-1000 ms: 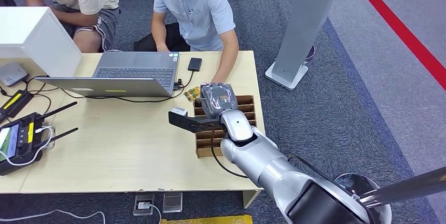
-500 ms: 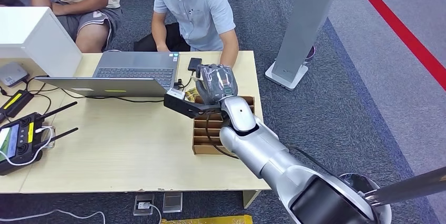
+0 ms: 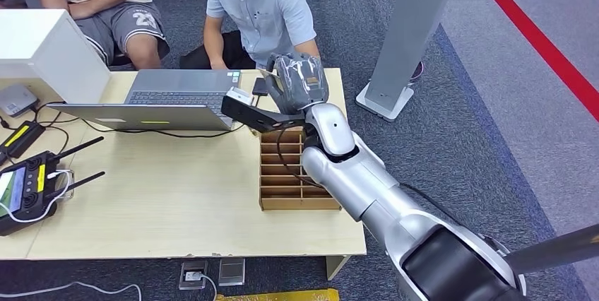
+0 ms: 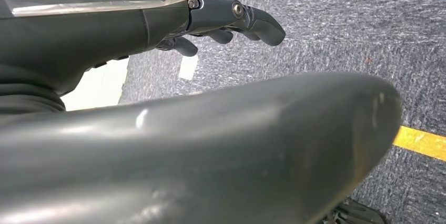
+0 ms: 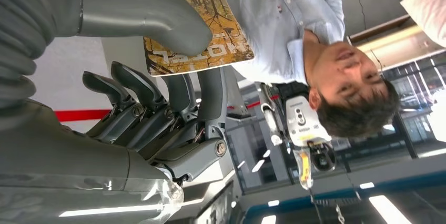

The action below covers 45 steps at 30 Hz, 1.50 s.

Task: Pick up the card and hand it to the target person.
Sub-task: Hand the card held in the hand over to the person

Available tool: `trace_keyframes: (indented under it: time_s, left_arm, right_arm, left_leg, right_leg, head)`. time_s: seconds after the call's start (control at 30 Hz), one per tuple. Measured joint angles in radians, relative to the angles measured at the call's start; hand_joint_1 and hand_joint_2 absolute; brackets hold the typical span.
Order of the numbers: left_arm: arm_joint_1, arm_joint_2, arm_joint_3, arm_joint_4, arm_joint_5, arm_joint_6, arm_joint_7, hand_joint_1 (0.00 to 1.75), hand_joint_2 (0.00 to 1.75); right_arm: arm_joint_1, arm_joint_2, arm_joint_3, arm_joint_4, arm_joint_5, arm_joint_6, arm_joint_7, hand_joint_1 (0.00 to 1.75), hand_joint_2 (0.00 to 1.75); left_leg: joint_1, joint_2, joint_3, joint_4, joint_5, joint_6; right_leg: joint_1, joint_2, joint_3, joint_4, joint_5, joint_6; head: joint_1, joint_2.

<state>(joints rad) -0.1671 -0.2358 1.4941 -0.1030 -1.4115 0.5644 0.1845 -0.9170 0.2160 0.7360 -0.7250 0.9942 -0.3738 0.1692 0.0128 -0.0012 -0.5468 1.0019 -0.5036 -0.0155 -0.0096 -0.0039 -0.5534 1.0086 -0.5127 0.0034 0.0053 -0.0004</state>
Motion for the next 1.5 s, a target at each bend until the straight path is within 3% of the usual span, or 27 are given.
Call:
trace_keyframes:
  time_s: [0.3, 0.8, 0.83, 0.93, 0.97, 1.23, 1.5]
  left_arm:
    - [0.0, 0.0, 0.0, 0.0, -0.026, -0.01, -0.012, 0.0, 0.0]
    - [0.0, 0.0, 0.0, 0.0, -0.037, -0.012, -0.008, 0.0, 0.0]
    - [0.0, 0.0, 0.0, 0.0, -0.037, -0.012, -0.008, 0.0, 0.0]
    - [0.0, 0.0, 0.0, 0.0, -0.038, -0.012, -0.008, 0.0, 0.0]
    - [0.001, 0.0, 0.0, 0.0, -0.038, -0.012, -0.008, 0.0, 0.0]
    - [0.001, 0.0, 0.0, 0.0, -0.031, -0.007, -0.03, 0.0, 0.0]
    - [0.002, 0.0, 0.0, 0.0, 0.025, 0.01, -0.044, 0.0, 0.0]
  right_arm:
    - [-0.029, -0.009, -0.007, 0.031, 0.01, -0.079, -0.088, 1.75, 1.75]
    - [-0.078, 0.015, -0.007, 0.11, 0.01, -0.084, -0.114, 1.75, 1.75]
    - [-0.078, 0.016, -0.007, 0.114, 0.01, -0.084, -0.115, 1.66, 1.75]
    - [-0.079, 0.02, -0.006, 0.128, 0.01, -0.082, -0.118, 0.35, 1.75]
    - [-0.079, 0.02, -0.006, 0.133, 0.01, -0.081, -0.119, 0.0, 1.75]
    - [-0.073, 0.02, -0.01, 0.151, -0.076, -0.043, -0.145, 0.0, 1.75]
    - [-0.005, -0.01, -0.048, 0.081, -0.362, 0.088, -0.179, 0.0, 1.75]
  left_leg:
    - [0.0, 0.0, 0.0, 0.0, 0.0, 0.0]
    - [0.0, 0.0, 0.0, 0.0, 0.0, 0.0]
    - [0.0, 0.0, 0.0, 0.0, 0.0, 0.0]
    - [0.0, 0.0, 0.0, 0.0, 0.0, 0.0]
    - [0.0, 0.0, 0.0, 0.0, 0.0, 0.0]
    - [0.0, 0.0, 0.0, 0.0, 0.0, 0.0]
    - [0.0, 0.0, 0.0, 0.0, 0.0, 0.0]
  right_leg:
    - [0.0, 0.0, 0.0, 0.0, 0.0, 0.0]
    - [0.0, 0.0, 0.0, 0.0, 0.0, 0.0]
    - [0.0, 0.0, 0.0, 0.0, 0.0, 0.0]
    - [0.0, 0.0, 0.0, 0.0, 0.0, 0.0]
    - [0.0, 0.0, 0.0, 0.0, 0.0, 0.0]
    - [0.0, 0.0, 0.0, 0.0, 0.0, 0.0]
    - [0.0, 0.0, 0.0, 0.0, 0.0, 0.0]
  head:
    - [0.0, 0.0]
    - [0.0, 0.0]
    - [0.0, 0.0]
    - [0.0, 0.0]
    - [0.0, 0.0]
    - [0.0, 0.0]
    - [0.0, 0.0]
